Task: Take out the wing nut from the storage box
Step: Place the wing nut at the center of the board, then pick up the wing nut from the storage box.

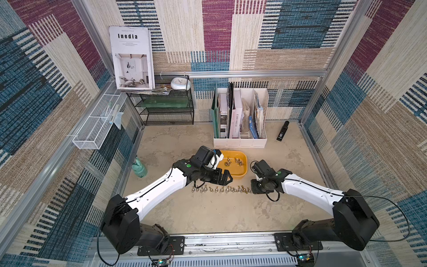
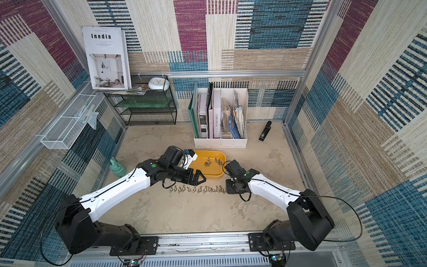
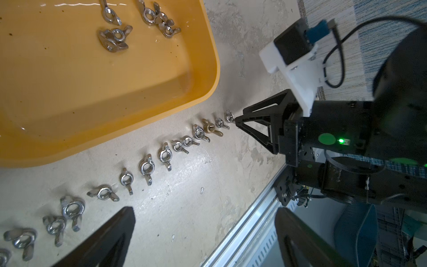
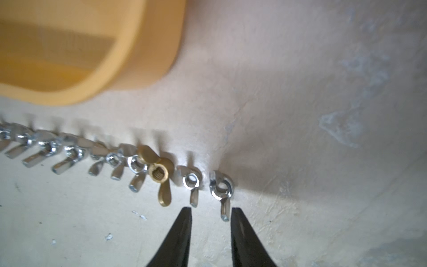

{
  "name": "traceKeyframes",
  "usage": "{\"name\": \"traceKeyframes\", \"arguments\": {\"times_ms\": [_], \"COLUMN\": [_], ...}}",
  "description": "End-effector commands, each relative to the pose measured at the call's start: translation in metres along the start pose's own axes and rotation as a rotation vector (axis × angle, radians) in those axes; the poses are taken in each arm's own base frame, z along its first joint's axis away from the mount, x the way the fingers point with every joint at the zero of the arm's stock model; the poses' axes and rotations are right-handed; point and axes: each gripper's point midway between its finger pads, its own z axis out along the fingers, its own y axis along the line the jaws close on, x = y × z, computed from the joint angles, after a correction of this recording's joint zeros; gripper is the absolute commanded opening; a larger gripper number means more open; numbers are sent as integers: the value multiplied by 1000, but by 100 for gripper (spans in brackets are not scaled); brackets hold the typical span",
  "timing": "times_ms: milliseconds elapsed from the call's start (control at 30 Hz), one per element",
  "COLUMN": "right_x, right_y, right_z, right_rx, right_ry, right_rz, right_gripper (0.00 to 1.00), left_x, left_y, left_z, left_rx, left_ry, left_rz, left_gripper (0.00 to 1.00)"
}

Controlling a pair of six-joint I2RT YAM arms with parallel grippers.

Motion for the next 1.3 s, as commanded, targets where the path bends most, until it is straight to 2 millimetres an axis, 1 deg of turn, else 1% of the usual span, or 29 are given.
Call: {"name": "traceKeyframes", "arguments": {"times_ms": [0,133,233,333,500,567,700,767,833,900,1000,1133,1267], "right_x": [-18,-54,-79,-101,-126,-132,-140,-142,-146,-148,-152,-155,-155], "right_y": [1,17,31,48,72,77,86,90,91,92,91,92,92], "right_z": [-14,-29,-31,-27,-6,4,29,39,48,59,70,81,92], "right_rx": [29,15,-5,-33,-72,-77,-79,-83,-88,-103,-111,-119,-127], "right_ry": [-39,-112,-152,-167,-163,-157,-127,-114,-110,-94,-77,-64,-40], "right_rz": [-33,-80,-118,-177,-272,-302,-361,-384,-395,-395,-395,-407,-420], "right_gripper": [39,41,43,43,39,37,37,38,42,43,43,48,49], "left_x": [-6,-12,-15,-17,-20,-21,-21,-22,-23,-24,-24,-25,-25], "left_y": [6,16,25,34,46,49,55,58,61,63,68,72,75], "left_z": [-2,-6,-10,-15,-25,-27,-32,-34,-35,-37,-38,-39,-38], "left_rx": [-46,-95,-131,-145,-155,-158,-165,-171,-176,-179,-185,-187,-188], "left_ry": [-22,-49,-70,-86,-109,-114,-118,-120,-123,-124,-127,-125,-126], "left_rz": [14,0,-18,-48,-84,-89,-99,-103,-106,-110,-120,-131,-142], "left_gripper": [99,99,99,99,99,99,99,99,99,99,99,99,99]}}
